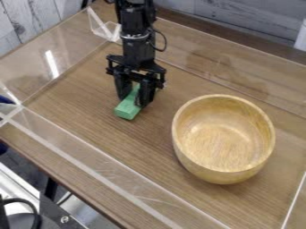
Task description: Remove the green block from inside the brown bowl and put it on the table
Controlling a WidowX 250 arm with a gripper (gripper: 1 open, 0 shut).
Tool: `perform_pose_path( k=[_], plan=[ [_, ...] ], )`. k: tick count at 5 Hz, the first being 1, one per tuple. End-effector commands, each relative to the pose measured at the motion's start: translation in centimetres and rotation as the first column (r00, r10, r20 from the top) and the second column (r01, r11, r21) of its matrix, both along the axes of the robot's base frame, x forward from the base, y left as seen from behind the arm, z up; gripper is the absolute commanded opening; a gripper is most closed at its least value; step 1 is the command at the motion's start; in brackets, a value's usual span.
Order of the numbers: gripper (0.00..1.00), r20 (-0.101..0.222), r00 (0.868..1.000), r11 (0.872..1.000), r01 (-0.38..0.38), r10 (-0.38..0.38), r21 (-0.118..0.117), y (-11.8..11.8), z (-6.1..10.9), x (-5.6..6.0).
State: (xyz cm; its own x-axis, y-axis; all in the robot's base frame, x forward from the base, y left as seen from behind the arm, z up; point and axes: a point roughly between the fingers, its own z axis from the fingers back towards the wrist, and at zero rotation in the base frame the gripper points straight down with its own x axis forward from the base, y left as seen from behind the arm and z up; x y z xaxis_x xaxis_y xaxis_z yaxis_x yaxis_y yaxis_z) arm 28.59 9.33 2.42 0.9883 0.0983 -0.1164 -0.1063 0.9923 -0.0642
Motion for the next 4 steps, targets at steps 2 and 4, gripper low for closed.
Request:
perform_pose_path(
  k=[2, 4],
  plan=[
    [1.0, 0.073, 0.997, 1.0, -0.013, 0.013, 0.0, 0.4, 3.2, 0.9],
    [1.0, 0.185, 0.982, 1.0, -0.024, 0.026, -0.013, 0.5, 10.0, 0.8]
  ],
)
